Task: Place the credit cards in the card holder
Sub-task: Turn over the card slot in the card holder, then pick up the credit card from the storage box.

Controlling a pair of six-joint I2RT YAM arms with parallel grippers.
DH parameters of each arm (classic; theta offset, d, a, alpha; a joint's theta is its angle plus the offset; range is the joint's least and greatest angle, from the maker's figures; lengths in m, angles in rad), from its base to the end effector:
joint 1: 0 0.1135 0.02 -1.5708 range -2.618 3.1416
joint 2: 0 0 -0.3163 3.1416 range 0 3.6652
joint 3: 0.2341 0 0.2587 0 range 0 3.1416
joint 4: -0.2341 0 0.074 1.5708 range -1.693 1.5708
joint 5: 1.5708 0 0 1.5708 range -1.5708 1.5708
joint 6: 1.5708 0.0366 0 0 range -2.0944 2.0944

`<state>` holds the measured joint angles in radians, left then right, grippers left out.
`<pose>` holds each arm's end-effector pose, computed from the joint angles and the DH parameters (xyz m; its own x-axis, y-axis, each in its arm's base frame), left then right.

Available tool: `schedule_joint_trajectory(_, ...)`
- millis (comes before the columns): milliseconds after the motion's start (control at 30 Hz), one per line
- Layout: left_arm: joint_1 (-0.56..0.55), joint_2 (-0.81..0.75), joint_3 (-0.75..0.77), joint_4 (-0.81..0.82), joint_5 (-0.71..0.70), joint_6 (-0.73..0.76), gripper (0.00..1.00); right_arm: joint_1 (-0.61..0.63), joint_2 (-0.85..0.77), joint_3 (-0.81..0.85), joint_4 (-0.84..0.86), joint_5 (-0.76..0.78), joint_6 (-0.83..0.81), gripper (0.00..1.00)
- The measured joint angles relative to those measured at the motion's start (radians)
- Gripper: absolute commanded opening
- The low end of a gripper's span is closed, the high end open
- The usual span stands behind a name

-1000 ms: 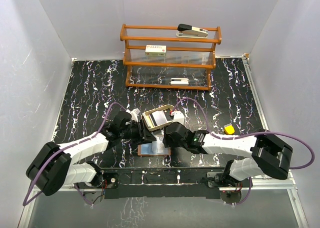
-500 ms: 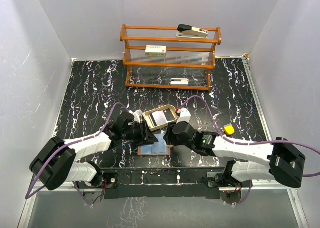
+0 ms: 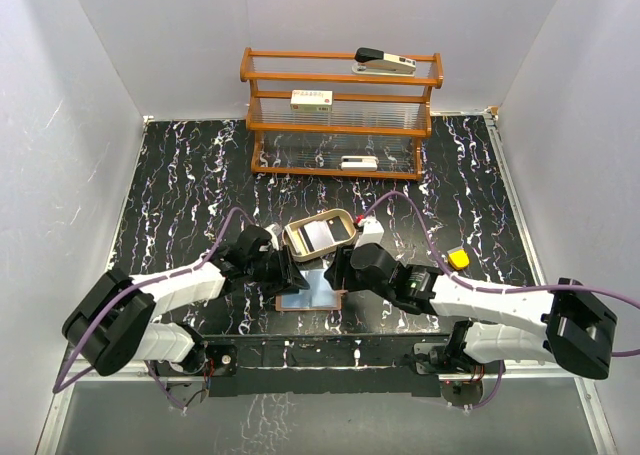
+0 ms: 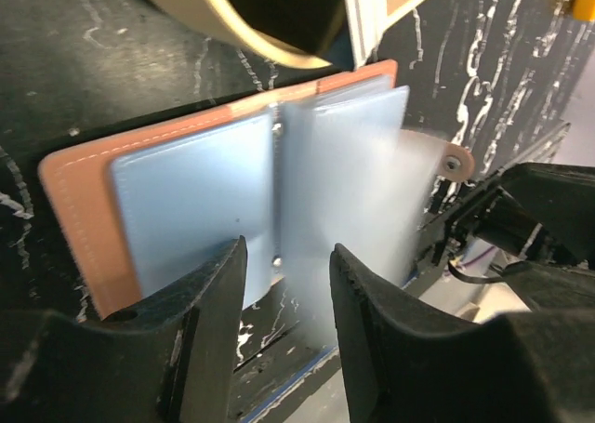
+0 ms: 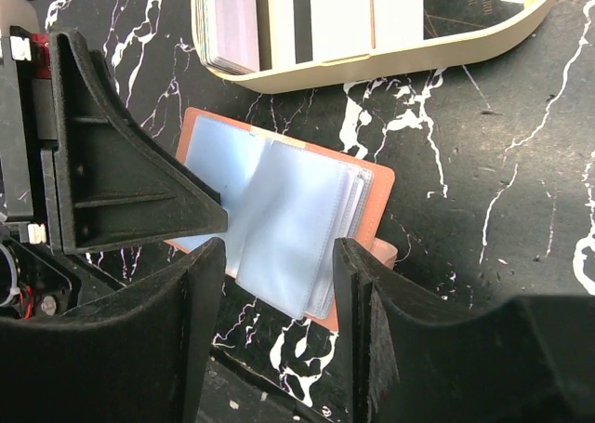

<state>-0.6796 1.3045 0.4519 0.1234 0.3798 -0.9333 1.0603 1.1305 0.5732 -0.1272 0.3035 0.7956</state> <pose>0.1689 -0.1539 0.1967 -0.9503 -0.1916 -0.2453 0.0590 0.6630 -0.7463 0.1145 0.1821 0.2486 -0.7301 0.0913 -0.6772 -0.2829 0.8618 0.4211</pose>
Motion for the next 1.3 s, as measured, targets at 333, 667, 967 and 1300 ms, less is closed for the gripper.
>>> schedule_joint_trajectory(333, -0.003, -0.155, 0.047, -0.231, -0.17, 0.036, 0.43, 0.0, 0.071, 0.013, 0.016, -0.045, -0.049, 0.57)
schedule_joint_trajectory(667, -0.003, -0.3, 0.075, -0.354, -0.303, 0.063, 0.46, -0.001, 0.2, 0.178, -0.032, -0.018, -0.155, 0.57)
schedule_joint_trajectory(967, 0.093, -0.3, -0.018, -0.333, -0.243, 0.065, 0.42, -0.028, 0.34, 0.338, -0.034, -0.05, -0.209, 0.61)
schedule_joint_trajectory(1300, 0.223, -0.299, -0.06, -0.285, -0.146, 0.082, 0.41, -0.118, 0.553, 0.532, -0.042, -0.143, -0.246, 0.63)
